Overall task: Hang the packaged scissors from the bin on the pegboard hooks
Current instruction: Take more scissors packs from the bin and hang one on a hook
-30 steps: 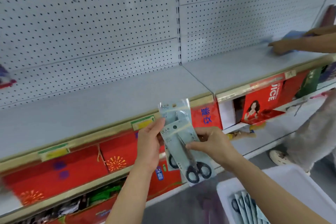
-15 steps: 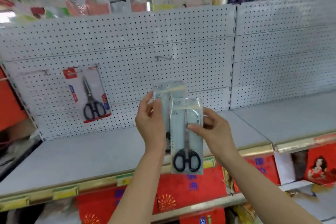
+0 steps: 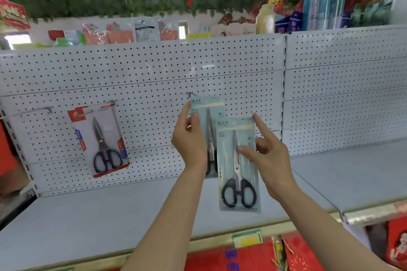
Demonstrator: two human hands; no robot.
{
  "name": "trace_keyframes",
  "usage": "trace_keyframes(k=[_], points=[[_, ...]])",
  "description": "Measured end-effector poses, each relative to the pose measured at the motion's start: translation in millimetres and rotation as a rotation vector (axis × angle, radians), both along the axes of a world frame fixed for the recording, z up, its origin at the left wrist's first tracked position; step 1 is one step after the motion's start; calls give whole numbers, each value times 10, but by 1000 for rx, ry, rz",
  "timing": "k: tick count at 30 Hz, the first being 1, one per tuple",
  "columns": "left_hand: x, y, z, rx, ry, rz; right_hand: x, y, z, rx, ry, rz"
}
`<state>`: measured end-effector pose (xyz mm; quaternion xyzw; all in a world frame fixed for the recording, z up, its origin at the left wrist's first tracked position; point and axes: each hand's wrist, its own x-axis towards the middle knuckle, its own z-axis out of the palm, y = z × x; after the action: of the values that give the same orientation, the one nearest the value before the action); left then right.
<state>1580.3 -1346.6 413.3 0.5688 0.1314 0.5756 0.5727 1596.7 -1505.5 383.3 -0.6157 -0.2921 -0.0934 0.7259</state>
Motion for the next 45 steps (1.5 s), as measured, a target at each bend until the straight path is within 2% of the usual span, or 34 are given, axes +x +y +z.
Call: trace_keyframes(k=[11, 29, 45], points=[[573, 77, 34, -27, 17, 67, 514, 70, 66, -42, -41, 73], [632, 259, -79, -11, -12, 75, 564, 347, 145, -2, -43, 90], [773, 647, -150, 75, 179, 93, 741, 719, 227, 11, -58, 130]])
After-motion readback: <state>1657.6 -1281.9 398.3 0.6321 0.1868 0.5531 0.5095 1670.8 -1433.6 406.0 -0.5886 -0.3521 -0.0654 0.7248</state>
